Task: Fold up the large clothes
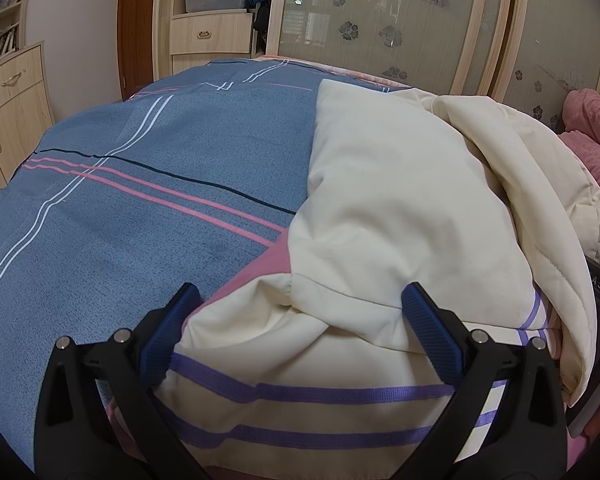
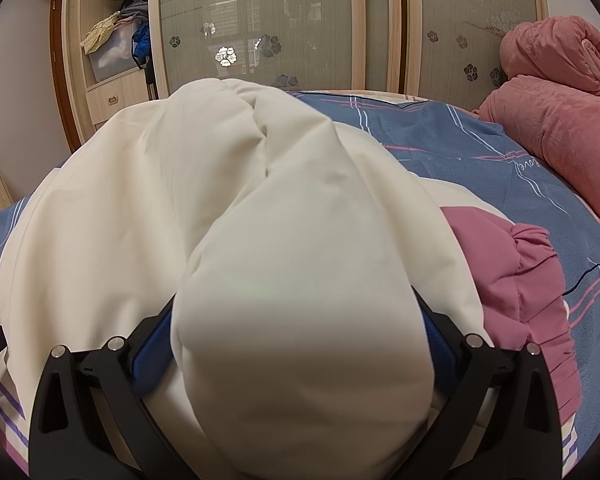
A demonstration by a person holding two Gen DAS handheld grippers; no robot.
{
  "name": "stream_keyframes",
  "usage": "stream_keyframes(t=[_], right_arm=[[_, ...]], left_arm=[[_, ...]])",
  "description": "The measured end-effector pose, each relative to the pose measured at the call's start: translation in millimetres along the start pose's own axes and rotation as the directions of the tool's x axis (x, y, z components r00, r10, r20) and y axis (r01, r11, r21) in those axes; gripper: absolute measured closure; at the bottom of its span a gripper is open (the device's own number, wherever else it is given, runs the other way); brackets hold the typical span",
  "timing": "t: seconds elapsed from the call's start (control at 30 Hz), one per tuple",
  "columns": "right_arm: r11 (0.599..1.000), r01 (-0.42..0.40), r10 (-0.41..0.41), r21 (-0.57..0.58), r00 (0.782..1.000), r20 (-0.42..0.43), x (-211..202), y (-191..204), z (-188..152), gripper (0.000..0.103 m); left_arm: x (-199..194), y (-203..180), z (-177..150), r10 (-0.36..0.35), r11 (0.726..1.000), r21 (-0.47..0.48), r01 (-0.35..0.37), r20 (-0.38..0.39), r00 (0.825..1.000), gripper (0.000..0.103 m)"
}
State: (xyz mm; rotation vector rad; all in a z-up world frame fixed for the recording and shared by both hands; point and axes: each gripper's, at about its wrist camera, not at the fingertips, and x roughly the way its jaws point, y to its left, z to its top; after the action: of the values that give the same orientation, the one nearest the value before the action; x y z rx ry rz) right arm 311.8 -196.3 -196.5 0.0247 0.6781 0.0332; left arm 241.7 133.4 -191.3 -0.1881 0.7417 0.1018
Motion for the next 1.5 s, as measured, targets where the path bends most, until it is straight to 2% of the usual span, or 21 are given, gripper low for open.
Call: stream_keyframes(t=[0.63,0.73,0.77,0.8,0.87,0.9,0.97,1.07,1.13,1.17,1.2,1.23,1.27,1.33,1.4,1.5], right_arm=[[1.0,-0.003,0.003,0.002,1.0,0.006,4,2,4,0.001],[1.0,0.016,-0.017,-0.007,1.0,-0.024,-1,7,8,0.001],[1.0,-0.011,0.011,-0.006,0.999,-0.03,-11,10,11,0.001],[0.999,-0.052,0.052,-0.004,0.998,-0.022,-20,11,12,0.001],[0.993,-0.118,0.118,0.004,0.992,0.044,-46,14,20,0.001],[0.992,-0.125,0.124,0.013,0.989,0.087,-59,15,29,0.001],[0.989,-0.135,0.128,0.053,0.985,0.118,-67,13,54,0.001],[0.984,-0.144,0.134,0.108,0.986,0.096,-53,8,86,0.001],[0.988,-0.126,0.12,0.094,0.991,0.064,-30,9,104,0.001],[0.994,-0.084,0.081,0.073,0.995,0.05,-21,10,105,0.002],[0.999,0.03,-0.03,0.024,0.999,0.019,-1,13,105,0.002],[0.99,0.142,-0.143,-0.019,0.989,-0.025,24,13,98,0.002],[0.985,0.172,-0.174,-0.026,0.981,-0.086,51,6,84,0.002],[0.991,0.12,-0.111,0.058,0.984,-0.137,76,-13,62,0.001],[0.989,0.075,-0.06,0.128,0.991,-0.118,74,-26,61,0.001],[0.991,0.069,-0.054,0.115,0.991,-0.123,66,-23,65,0.001]], left_arm=[[1,1,0,0.003,1.0,0.002,-0.003,0.0,1.0,0.002],[1,3,0,0.01,1.0,0.003,-0.01,-0.004,1.0,0.002],[1,3,-1,0.01,1.0,0.002,-0.01,-0.005,1.0,0.002],[0,5,-1,0.008,1.0,0.0,-0.008,-0.006,1.0,0.002],[-1,8,-1,0.007,1.0,-0.003,-0.007,-0.007,1.0,0.002],[-1,8,-1,0.008,1.0,-0.002,-0.008,-0.007,1.0,0.002],[-2,11,-1,0.01,1.0,0.0,-0.01,-0.008,1.0,0.002],[-3,13,-2,0.009,1.0,-0.001,-0.009,-0.008,1.0,0.002],[-4,13,-2,0.009,1.0,0.0,-0.009,-0.008,1.0,0.002],[-3,13,-2,0.01,1.0,0.001,-0.01,-0.008,1.0,0.002],[-3,12,-2,0.01,1.0,0.001,-0.01,-0.008,1.0,0.002],[-4,13,-2,0.009,1.0,0.001,-0.009,-0.008,1.0,0.002],[-3,11,-2,0.007,1.0,0.002,-0.007,-0.007,1.0,0.002],[-5,9,-3,-0.004,1.0,0.008,0.004,-0.002,1.0,0.002],[-5,9,-4,0.009,1.0,0.018,-0.008,-0.004,1.0,0.002],[-3,9,-3,0.014,1.0,0.016,-0.014,-0.012,1.0,0.002]])
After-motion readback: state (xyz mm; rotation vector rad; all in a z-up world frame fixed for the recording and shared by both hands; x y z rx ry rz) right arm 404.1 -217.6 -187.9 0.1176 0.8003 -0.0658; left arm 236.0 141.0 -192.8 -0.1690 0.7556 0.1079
